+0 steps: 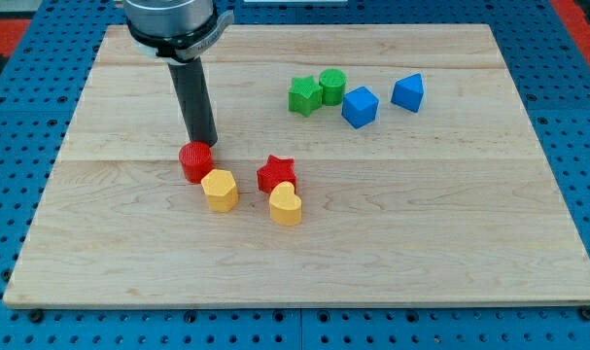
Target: Move the red circle to the left of the red satr
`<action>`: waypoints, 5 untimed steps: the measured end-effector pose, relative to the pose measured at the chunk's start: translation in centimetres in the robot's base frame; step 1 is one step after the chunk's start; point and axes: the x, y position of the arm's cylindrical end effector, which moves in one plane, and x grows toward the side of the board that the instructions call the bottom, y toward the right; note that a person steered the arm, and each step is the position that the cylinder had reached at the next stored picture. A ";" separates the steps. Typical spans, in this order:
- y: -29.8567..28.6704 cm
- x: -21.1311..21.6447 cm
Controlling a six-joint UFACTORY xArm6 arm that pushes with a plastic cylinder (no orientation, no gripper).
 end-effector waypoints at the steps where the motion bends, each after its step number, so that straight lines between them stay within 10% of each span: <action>1: 0.0 0.0; 5: -5.2 1.1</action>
